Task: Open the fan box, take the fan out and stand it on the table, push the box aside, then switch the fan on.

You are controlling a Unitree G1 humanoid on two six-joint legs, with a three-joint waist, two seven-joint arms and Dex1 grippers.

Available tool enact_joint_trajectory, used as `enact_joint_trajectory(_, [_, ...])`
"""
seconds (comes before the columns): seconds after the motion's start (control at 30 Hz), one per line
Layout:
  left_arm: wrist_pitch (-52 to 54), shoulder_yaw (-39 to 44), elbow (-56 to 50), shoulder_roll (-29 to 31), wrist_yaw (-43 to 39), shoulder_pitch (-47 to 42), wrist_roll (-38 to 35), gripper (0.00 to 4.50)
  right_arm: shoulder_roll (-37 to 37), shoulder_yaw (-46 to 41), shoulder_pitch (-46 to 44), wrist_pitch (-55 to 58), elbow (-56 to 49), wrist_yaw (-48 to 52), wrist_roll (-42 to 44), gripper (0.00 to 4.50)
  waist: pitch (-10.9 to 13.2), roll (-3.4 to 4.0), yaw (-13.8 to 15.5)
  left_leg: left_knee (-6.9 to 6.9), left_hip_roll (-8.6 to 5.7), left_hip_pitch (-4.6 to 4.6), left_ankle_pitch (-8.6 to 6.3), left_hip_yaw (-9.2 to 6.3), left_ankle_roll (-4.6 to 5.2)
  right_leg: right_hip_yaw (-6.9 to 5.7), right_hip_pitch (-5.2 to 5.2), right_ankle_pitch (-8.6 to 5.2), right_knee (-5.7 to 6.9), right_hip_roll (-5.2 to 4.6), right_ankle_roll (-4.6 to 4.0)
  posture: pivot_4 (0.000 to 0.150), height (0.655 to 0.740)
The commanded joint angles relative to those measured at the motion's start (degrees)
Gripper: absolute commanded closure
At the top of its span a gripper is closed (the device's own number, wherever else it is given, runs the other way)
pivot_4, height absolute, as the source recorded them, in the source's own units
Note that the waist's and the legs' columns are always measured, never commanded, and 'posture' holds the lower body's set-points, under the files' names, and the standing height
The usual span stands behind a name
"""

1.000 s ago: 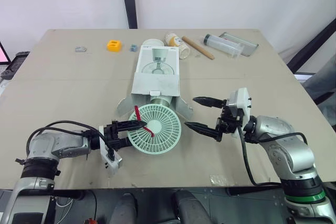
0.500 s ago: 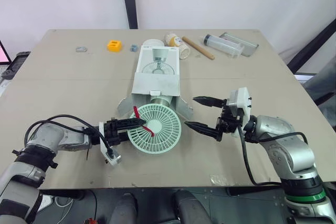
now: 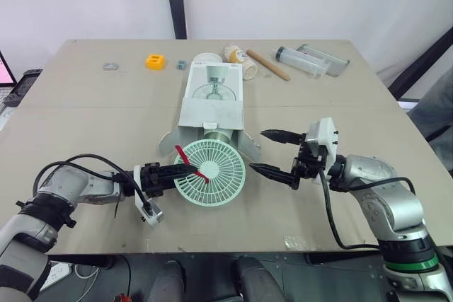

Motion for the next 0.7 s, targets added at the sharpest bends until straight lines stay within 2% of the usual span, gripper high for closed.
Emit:
enact_joint_trajectory(0.03, [-4.28, 0.19, 1.85, 0.15, -4.84, -0.90, -9.16, 2.63, -0.01, -0.57, -1.13, -1.29, -0.44, 0.51, 0.26, 0.00, 0.00, 0.00, 0.02, 0.00, 0.00, 0.00, 0.00, 0.00, 0.00, 0.00, 0.00, 0.01, 0.00, 0.00, -0.02, 0.150, 0.7400])
enact_joint_trajectory(0.07, [-5.20, 0.20, 2.31, 0.05, -6.28, -0.93, -11.10, 2.63, -0.03, -0.61, -1.15, -1.33, -0.38, 0.55, 0.25, 0.00, 0.00, 0.00, 0.02, 0.00, 0.00, 0.00, 0.00, 0.00, 0.00, 0.00, 0.00, 0.02, 0.00, 0.00, -0.04, 0.150, 0.7400])
enact_joint_trajectory(0.13, [-8.46, -0.72, 4.39, 0.26, -12.55, -1.33, -20.54, 2.63, -0.28, -1.10, -1.06, -1.50, -0.16, 0.53, 0.22, 0.00, 0.00, 0.00, 0.05, 0.00, 0.00, 0.00, 0.00, 0.00, 0.00, 0.00, 0.00, 0.03, 0.00, 0.00, -0.06, 0.150, 0.7400])
enact_joint_trajectory(0.27, [-10.82, -7.06, 5.40, 2.77, -28.52, -1.62, -45.08, 2.63, -0.71, -2.36, -1.14, -1.83, 0.38, 0.11, 0.33, 0.00, -0.01, -0.01, 0.15, 0.00, 0.01, 0.00, 0.00, 0.00, 0.00, 0.00, 0.00, 0.07, 0.01, 0.00, -0.12, 0.150, 0.7400])
enact_joint_trajectory(0.37, [-2.52, -13.09, -1.98, 6.40, -46.31, 0.45, -70.30, 2.63, -0.99, -2.84, -1.24, -2.48, 0.86, 0.23, 0.20, 0.00, -0.01, 0.00, 0.16, 0.00, 0.03, 0.00, 0.00, 0.00, 0.00, 0.00, 0.00, 0.07, 0.03, 0.00, -0.14, 0.150, 0.7400])
enact_joint_trajectory(0.47, [6.22, -13.48, -10.61, 9.07, -59.82, 2.18, -86.80, 2.63, -1.10, -3.04, -1.28, -2.97, 1.09, 0.43, 0.22, 0.00, -0.01, 0.00, 0.16, 0.02, 0.04, 0.01, 0.00, 0.00, 0.00, 0.00, 0.01, 0.07, 0.05, 0.00, -0.16, 0.150, 0.7400])
enact_joint_trajectory(0.53, [15.90, -11.47, -17.71, 10.89, -69.79, 3.72, -98.41, 2.63, -1.26, -3.00, -1.28, -3.62, 1.39, 0.79, 0.05, 0.00, -0.01, 0.00, 0.16, 0.04, 0.04, 0.03, 0.01, 0.00, 0.00, 0.00, 0.04, 0.08, 0.06, 0.01, -0.17, 0.150, 0.7400])
enact_joint_trajectory(0.6, [24.48, -8.43, -22.75, 11.81, -76.91, 5.16, -105.65, 2.63, -1.32, -2.95, -1.25, -4.21, 1.70, 1.11, -0.08, 0.00, -0.01, 0.00, 0.12, 0.06, 0.05, 0.07, 0.00, 0.00, 0.00, 0.00, 0.09, 0.06, 0.06, 0.02, -0.17, 0.150, 0.7400])
enact_joint_trajectory(0.7, [37.27, -2.49, -28.40, 11.84, -82.62, 7.28, -113.79, 2.63, -1.15, -2.90, -1.20, -5.04, 1.85, 1.86, 0.08, 0.00, -0.03, 0.04, 0.05, 0.07, 0.04, 0.13, 0.00, 0.00, 0.01, 0.00, 0.16, 0.01, 0.06, 0.03, -0.15, 0.150, 0.7400])
